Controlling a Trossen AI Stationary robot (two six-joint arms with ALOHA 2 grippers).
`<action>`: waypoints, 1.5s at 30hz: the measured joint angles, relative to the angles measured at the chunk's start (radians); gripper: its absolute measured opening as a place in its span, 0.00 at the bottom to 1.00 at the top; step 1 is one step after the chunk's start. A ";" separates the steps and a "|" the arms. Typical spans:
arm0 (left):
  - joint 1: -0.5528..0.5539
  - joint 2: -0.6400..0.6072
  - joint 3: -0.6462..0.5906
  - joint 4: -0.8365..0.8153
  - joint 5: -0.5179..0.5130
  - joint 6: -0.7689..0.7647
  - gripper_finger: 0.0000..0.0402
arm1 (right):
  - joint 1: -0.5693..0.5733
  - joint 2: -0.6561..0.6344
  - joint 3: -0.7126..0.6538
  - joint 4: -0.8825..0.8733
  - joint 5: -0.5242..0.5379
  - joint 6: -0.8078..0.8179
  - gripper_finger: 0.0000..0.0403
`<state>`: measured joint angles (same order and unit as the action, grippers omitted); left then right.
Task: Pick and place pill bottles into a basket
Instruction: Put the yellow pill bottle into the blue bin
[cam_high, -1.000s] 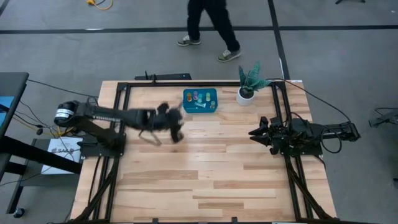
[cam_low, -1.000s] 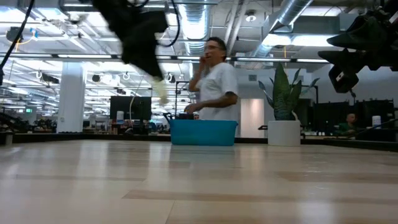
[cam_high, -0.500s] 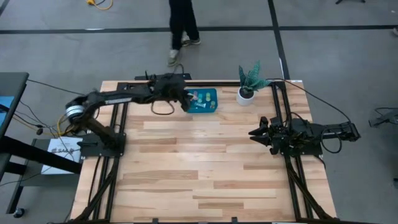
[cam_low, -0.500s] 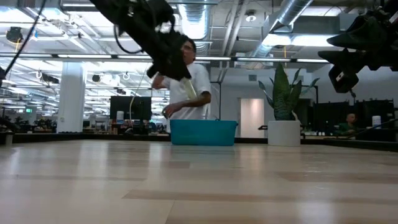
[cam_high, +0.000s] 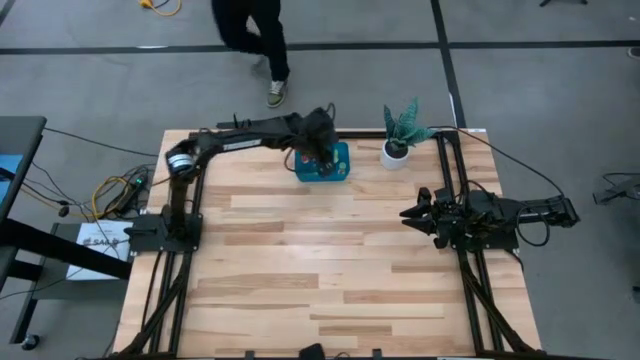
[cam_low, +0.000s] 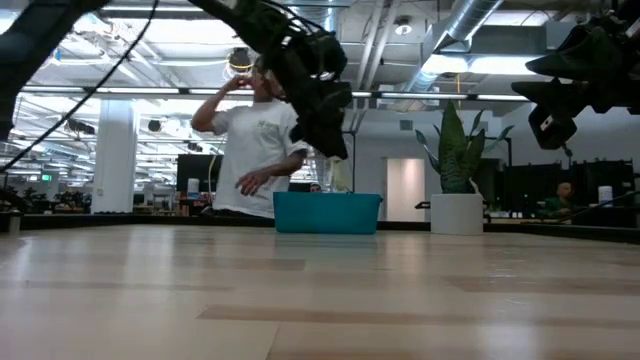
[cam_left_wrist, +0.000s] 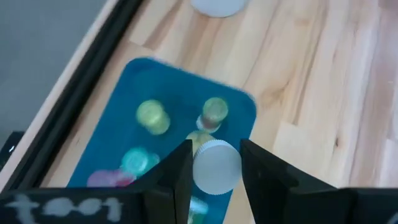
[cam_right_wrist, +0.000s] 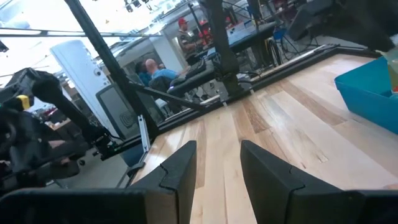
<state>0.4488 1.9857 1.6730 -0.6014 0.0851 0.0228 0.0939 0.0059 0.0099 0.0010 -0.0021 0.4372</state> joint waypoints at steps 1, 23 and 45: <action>-0.003 0.025 0.038 -0.021 0.008 0.011 0.26 | 0.000 0.000 0.000 0.000 0.000 0.000 0.29; 0.011 0.227 0.257 -0.168 -0.021 0.091 0.26 | 0.000 0.000 0.000 0.000 0.000 0.000 0.29; 0.010 0.291 0.278 -0.142 -0.037 0.084 0.34 | 0.000 0.000 0.000 0.000 0.000 0.000 0.29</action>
<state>0.4583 2.2772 1.9511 -0.7430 0.0479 0.1071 0.0937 0.0059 0.0097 0.0006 -0.0021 0.4371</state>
